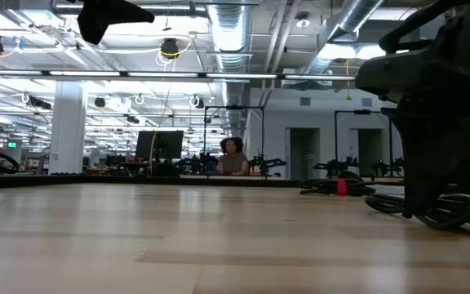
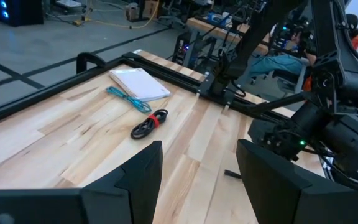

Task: Pick and place USB-C Cables
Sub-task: Put the bottom black USB cable into the green bin

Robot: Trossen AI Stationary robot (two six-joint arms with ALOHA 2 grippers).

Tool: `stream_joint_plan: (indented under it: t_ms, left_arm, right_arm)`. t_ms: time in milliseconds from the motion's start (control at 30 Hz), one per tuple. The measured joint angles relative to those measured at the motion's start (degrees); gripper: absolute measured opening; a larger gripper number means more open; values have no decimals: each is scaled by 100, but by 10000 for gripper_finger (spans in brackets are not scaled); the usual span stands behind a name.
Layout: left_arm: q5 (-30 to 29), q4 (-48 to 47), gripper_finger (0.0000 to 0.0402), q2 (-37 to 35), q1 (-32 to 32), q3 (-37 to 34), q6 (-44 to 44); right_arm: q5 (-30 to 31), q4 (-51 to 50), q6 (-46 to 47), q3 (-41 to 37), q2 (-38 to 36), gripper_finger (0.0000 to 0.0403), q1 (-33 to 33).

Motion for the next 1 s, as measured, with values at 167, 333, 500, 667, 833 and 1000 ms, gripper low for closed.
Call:
stream_joint_plan:
  t_ms: [167,333,500,667,833,1000]
  left_arm:
    - [-1,-2,194,99,0,0,-33]
    - [13,31,194,275,10,-2,-176]
    - [149,2,194,351,11,-4,-276]
    - [101,80,194,374,15,-4,-304]
    - [254,302,194,371,17,-4,-223]
    - [319,321,194,371,17,-4,-105]
  right_arm:
    - [-28,8,6,-2,2,270,-12]
    - [-28,3,63,-2,4,260,-12]
    - [-59,10,-53,-7,7,217,-81]
    - [-48,-24,-106,-13,9,138,-99]
    - [0,-57,-258,-13,7,59,-99]
    - [495,9,-566,169,50,13,-95]
